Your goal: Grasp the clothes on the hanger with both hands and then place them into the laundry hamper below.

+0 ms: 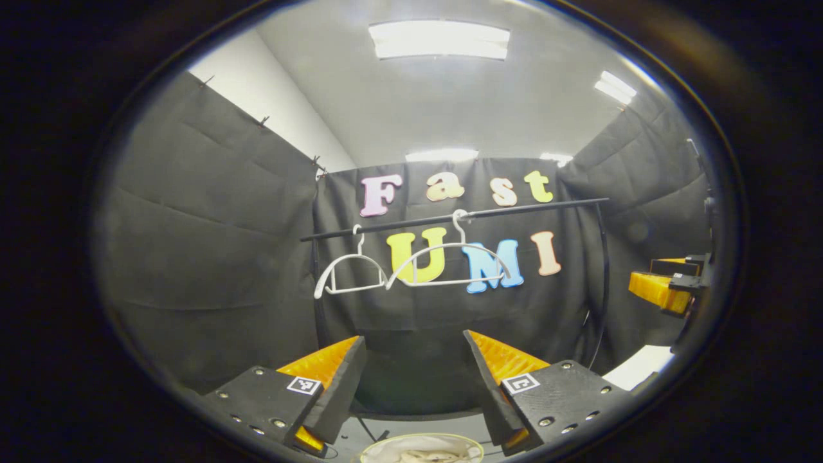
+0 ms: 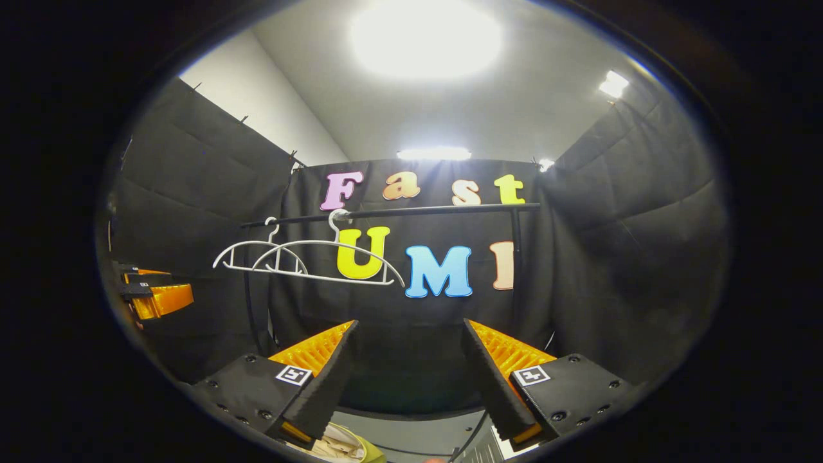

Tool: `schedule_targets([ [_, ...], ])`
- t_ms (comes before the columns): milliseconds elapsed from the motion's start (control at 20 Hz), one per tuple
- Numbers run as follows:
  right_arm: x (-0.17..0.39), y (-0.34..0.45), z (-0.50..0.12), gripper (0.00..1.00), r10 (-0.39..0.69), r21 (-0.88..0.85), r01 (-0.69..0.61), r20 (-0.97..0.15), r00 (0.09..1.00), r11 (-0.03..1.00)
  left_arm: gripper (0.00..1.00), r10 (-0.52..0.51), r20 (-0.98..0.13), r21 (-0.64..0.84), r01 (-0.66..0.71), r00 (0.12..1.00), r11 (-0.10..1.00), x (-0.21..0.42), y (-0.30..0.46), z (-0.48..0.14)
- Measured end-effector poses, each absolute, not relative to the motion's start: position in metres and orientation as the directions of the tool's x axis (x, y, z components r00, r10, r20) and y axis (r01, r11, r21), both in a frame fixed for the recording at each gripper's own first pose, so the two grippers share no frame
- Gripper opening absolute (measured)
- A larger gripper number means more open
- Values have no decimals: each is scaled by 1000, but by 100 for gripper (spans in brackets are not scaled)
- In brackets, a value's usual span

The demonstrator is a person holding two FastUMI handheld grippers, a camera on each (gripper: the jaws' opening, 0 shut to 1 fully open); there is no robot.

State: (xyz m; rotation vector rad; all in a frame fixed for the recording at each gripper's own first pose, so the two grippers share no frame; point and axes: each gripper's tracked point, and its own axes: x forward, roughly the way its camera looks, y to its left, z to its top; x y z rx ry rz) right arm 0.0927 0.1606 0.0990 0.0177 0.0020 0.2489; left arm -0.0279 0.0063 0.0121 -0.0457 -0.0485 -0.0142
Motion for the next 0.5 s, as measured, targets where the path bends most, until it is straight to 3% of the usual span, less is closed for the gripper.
schedule_targets([
  [500, 107, 156, 90, 98, 237, 23, -237, -10, 971, 971, 87, -6, 44, -67, 9, 999, 998, -16, 5, 6],
])
